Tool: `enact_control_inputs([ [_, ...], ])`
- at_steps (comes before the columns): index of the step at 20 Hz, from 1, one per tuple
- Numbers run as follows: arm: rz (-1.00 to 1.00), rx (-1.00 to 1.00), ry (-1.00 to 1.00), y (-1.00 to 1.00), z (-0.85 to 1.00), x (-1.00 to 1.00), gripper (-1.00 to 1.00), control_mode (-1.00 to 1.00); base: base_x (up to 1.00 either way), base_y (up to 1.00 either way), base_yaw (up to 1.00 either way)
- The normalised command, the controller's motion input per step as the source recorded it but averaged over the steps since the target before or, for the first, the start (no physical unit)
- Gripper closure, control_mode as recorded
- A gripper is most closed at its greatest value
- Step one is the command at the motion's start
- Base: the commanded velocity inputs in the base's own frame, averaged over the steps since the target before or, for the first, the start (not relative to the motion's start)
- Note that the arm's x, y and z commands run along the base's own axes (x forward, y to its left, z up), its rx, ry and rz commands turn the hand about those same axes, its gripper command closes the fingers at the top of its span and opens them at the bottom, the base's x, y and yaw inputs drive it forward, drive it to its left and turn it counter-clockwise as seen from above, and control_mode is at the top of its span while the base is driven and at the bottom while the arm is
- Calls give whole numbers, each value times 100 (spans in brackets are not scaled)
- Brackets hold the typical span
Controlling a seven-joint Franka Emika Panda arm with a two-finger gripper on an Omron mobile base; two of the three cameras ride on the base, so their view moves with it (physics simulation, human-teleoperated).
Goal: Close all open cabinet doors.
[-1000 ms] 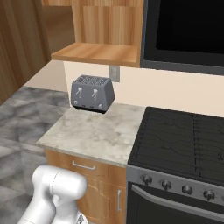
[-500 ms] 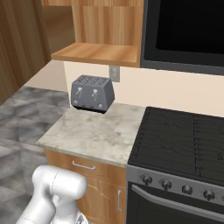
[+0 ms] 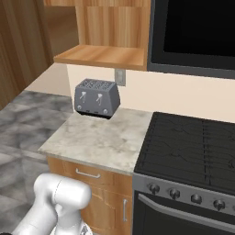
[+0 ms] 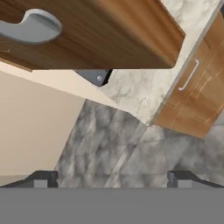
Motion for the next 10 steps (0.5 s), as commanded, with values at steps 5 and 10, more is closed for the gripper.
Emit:
enact_control_inputs([
  [5, 0, 10, -7, -3, 1, 63, -100, -100, 0, 0, 0],
  [10, -7, 1, -18, -2, 0, 41, -100, -100, 0, 0, 0],
])
